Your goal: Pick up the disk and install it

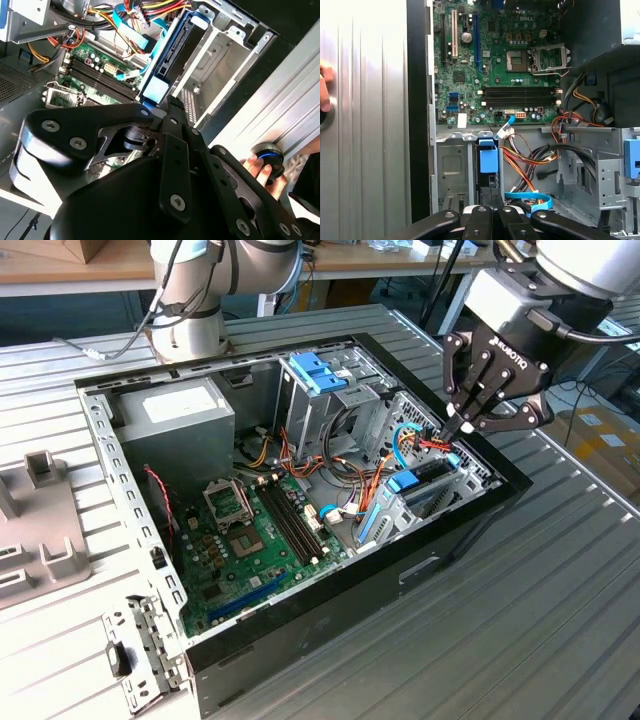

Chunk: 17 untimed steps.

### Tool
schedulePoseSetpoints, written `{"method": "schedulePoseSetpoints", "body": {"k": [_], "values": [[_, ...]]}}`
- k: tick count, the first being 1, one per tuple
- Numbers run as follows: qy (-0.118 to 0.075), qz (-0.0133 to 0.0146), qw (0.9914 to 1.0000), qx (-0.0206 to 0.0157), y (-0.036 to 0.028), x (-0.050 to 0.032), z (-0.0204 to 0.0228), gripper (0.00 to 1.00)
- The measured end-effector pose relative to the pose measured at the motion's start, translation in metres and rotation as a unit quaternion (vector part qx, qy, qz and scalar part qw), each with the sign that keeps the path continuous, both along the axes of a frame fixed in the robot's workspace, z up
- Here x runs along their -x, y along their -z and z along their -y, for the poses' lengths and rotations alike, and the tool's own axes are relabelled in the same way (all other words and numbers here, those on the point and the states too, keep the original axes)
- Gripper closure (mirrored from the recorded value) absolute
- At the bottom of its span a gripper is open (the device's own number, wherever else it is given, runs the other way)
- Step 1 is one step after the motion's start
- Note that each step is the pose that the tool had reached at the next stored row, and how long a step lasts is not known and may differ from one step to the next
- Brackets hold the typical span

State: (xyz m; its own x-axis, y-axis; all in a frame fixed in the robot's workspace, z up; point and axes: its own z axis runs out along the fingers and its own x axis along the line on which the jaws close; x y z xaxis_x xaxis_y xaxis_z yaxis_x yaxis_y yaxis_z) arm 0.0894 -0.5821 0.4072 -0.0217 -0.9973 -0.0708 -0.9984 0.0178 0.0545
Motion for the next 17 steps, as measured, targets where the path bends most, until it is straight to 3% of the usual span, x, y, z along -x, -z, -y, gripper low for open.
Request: {"method": "schedulePoseSetpoints", "body": {"k": [5,7,9,12,17], "values": [[0.000,-0.0033,0.99998,-0.0051,0.0044,-0.0076,0.0000,0.89],[0.000,-0.0038,0.99995,-0.0097,0.0051,-0.0097,0.0000,0.89],[0.000,-0.0039,0.99970,-0.0241,0.0055,-0.0115,0.0001,0.89],[0.000,-0.0043,0.99869,-0.0509,0.0063,-0.0141,0.0005,0.89],[0.000,-0.0082,0.99863,-0.0516,0.0152,-0.0189,0.0005,0.89]]}}
